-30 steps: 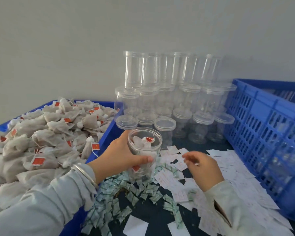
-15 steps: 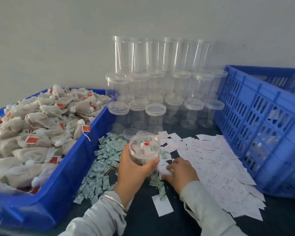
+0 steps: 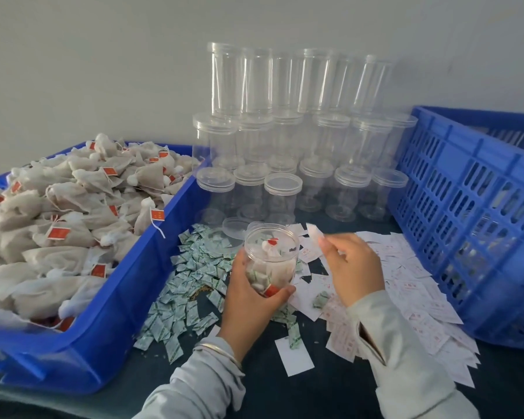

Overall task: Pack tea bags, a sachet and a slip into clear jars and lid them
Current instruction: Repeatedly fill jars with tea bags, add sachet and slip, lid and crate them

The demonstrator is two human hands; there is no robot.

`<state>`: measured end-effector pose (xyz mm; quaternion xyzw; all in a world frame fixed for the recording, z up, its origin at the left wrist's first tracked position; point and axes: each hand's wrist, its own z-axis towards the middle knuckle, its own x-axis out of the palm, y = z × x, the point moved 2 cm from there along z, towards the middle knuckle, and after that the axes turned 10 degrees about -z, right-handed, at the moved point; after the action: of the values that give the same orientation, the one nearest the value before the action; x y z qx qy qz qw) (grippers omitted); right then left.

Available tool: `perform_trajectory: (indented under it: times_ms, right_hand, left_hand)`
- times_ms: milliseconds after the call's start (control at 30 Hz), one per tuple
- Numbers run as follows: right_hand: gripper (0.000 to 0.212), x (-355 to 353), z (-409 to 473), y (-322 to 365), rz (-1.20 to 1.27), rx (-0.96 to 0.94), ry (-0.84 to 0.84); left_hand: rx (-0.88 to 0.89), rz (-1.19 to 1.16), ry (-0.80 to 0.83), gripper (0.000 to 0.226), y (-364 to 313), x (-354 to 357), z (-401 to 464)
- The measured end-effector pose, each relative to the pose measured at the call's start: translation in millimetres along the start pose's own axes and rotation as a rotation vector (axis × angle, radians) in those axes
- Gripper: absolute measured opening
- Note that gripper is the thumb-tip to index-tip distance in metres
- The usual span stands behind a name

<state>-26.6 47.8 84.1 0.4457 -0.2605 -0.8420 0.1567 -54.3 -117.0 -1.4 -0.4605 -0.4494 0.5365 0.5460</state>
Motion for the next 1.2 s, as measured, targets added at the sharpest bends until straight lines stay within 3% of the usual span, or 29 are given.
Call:
perform_trajectory:
  times_ms: [100, 233, 333, 533, 667, 867, 1100, 1200]
  right_hand:
    - [0.024, -10.2, 5.9, 29.4, 0.041, -0.148, -0.07]
    - [0.023, 2.4, 6.3, 49.5, -0.064, -0.288, 0.043]
    - [0.026, 15.9, -1.1, 47.6, -0.121, -0.3, 0.132]
    - [0.024, 1.5, -10.5, 48.2, -0.065, -0.356, 0.145]
    - [0.036, -25.0, -11.6, 51.4, -0.038, -0.421, 0.229]
    - [0.017, -74.6, 0.6, 49.2, -0.116, -0.569, 0.019]
    - [0.021, -126.9, 16.6, 35.6, -0.233, -0.556, -0.124]
    - [0.018, -159.1, 22.7, 31.3, -0.272, -0.545, -0.203]
  left_hand:
    - [0.014, 0.006, 0.015, 0.114, 0.5, 0.6, -0.8]
    - [0.045, -0.017, 0.019, 0.112, -3.2, 2.4, -3.6]
    - [0.095, -0.054, 0.019, 0.105, -6.3, 2.9, -6.5]
    - [0.157, -0.091, -0.033, 0.097, -12.3, 2.1, -10.1]
    - [0.231, -0.082, -0.04, 0.091, -29.5, 8.7, -8.5]
    - [0.367, -0.083, 0.004, 0.078, -84.0, 42.5, -5.7]
    - [0.425, -0.136, 0.136, 0.072, -128.3, 95.6, -0.9]
    - [0.447, -0.133, 0.229, 0.084, -152.6, 119.3, -0.8]
